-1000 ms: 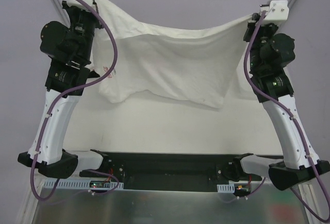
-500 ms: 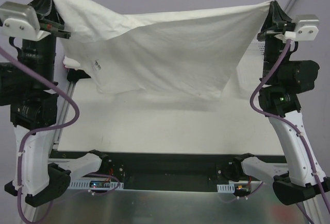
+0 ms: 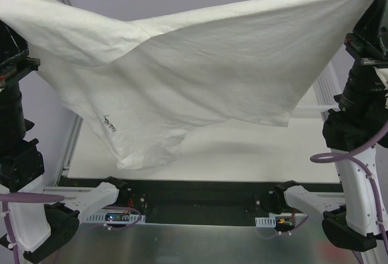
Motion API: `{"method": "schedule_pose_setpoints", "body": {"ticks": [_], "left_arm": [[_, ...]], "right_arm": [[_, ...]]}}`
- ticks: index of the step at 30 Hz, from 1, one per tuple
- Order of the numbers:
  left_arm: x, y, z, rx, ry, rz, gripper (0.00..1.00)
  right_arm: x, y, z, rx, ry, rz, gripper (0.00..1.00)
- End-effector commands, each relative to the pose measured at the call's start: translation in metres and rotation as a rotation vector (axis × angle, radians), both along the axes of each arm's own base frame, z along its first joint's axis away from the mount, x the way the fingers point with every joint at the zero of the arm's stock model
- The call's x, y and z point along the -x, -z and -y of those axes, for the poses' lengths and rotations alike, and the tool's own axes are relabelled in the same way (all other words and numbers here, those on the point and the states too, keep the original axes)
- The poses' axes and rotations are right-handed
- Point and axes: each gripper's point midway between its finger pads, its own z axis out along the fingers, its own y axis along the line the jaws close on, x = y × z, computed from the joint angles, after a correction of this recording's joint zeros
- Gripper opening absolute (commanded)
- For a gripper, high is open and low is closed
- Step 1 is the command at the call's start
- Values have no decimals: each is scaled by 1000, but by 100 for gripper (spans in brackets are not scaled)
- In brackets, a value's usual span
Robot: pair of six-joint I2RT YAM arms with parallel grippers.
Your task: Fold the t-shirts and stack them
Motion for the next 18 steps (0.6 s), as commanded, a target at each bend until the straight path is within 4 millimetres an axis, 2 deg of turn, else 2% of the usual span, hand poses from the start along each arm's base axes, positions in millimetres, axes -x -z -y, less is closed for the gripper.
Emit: {"method": "schedule_pose_setpoints", "body": {"ticks": [1, 7, 11, 12, 14, 15, 17, 18], "left_arm": [[41, -25, -14, 27, -15, 141, 0], [41, -27, -16, 37, -19, 142, 0], [20, -22, -13, 42, -38, 104, 0], [5, -16, -8, 34, -45, 78, 0], [-6, -13, -9, 50, -69, 83, 0], [-25, -3, -3, 35, -82, 51, 0], [-40, 3, -7, 75, -117, 40, 0], [-65, 15, 0, 63, -133, -5, 0]], "right_arm": [[42, -20, 15, -27, 15, 110, 1], [37, -12, 16, -18, 34, 79, 1], [22, 1, 12, -12, 43, 42, 1], [17, 4, 12, -15, 47, 34, 1], [3, 15, 10, -15, 63, 2, 1], [-3, 20, 10, -19, 70, -11, 1], [-20, 30, 10, -23, 100, -47, 1], [-33, 42, 6, -15, 109, -77, 1]]}}
